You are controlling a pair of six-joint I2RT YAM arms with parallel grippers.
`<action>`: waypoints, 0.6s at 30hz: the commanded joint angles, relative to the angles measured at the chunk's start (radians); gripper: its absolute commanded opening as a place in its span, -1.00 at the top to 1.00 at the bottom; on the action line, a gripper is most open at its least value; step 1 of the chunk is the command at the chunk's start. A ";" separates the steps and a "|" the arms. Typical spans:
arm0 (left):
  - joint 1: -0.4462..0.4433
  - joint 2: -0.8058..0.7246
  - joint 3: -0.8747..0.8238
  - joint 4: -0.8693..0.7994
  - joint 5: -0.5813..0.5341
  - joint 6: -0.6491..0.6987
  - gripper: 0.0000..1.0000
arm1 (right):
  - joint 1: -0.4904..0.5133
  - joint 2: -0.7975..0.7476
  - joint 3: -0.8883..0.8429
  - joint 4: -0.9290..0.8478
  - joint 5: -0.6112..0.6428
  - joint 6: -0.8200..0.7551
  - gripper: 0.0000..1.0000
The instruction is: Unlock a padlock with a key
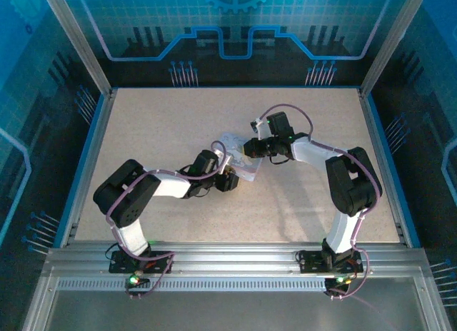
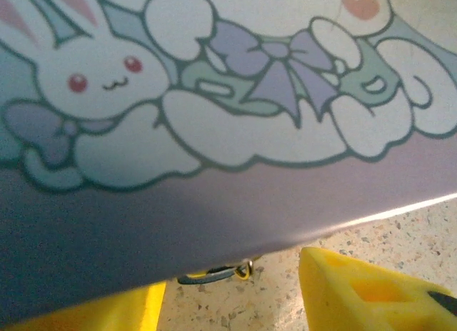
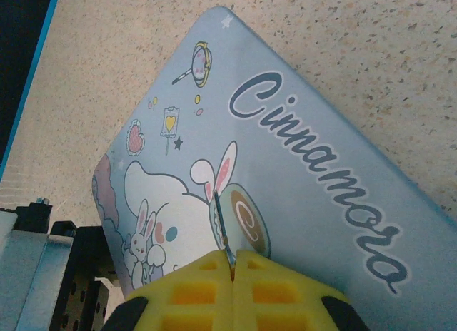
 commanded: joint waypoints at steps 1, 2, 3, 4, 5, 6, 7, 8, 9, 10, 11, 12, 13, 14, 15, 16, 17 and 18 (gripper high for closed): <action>-0.011 0.024 0.041 0.002 -0.041 -0.020 0.00 | 0.012 0.021 -0.005 -0.102 0.050 -0.020 1.00; -0.012 0.028 0.044 0.000 -0.046 -0.024 0.03 | 0.013 0.021 -0.005 -0.102 0.051 -0.021 1.00; -0.013 0.030 0.047 -0.001 -0.051 -0.030 0.07 | 0.013 0.021 -0.005 -0.102 0.052 -0.021 1.00; -0.015 0.033 0.050 -0.003 -0.056 -0.034 0.10 | 0.013 0.020 -0.004 -0.102 0.051 -0.020 1.00; -0.016 0.035 0.053 -0.002 -0.063 -0.036 0.12 | 0.015 0.020 -0.005 -0.101 0.052 -0.020 1.00; -0.019 0.038 0.057 -0.006 -0.069 -0.037 0.14 | 0.014 0.019 -0.006 -0.100 0.052 -0.019 1.00; -0.021 0.040 0.061 -0.006 -0.072 -0.037 0.14 | 0.015 0.020 -0.005 -0.101 0.050 -0.019 1.00; -0.023 0.042 0.065 -0.009 -0.074 -0.037 0.15 | 0.016 0.020 -0.005 -0.100 0.051 -0.019 1.00; -0.025 0.043 0.069 -0.012 -0.075 -0.039 0.16 | 0.016 0.021 -0.005 -0.100 0.050 -0.019 1.00; -0.024 0.045 0.073 -0.016 -0.077 -0.041 0.18 | 0.018 0.022 -0.005 -0.100 0.049 -0.020 1.00; -0.024 0.047 0.077 -0.018 -0.078 -0.041 0.19 | 0.018 0.021 -0.005 -0.100 0.048 -0.020 1.00; -0.025 0.049 0.080 -0.021 -0.080 -0.042 0.21 | 0.020 0.022 -0.007 -0.099 0.049 -0.019 1.00; -0.026 0.050 0.084 -0.024 -0.083 -0.046 0.24 | 0.020 0.022 -0.007 -0.098 0.049 -0.019 1.00; -0.029 0.050 0.086 -0.028 -0.084 -0.046 0.25 | 0.020 0.023 -0.008 -0.098 0.048 -0.020 1.00; -0.029 0.051 0.089 -0.031 -0.088 -0.048 0.25 | 0.020 0.024 -0.008 -0.097 0.049 -0.020 1.00; -0.031 0.052 0.092 -0.033 -0.089 -0.047 0.26 | 0.020 0.023 -0.008 -0.097 0.049 -0.019 1.00; -0.033 0.052 0.093 -0.033 -0.090 -0.046 0.26 | 0.021 0.024 -0.008 -0.095 0.049 -0.019 1.00; -0.036 0.054 0.094 -0.036 -0.093 -0.045 0.26 | 0.021 0.024 -0.008 -0.095 0.048 -0.020 1.00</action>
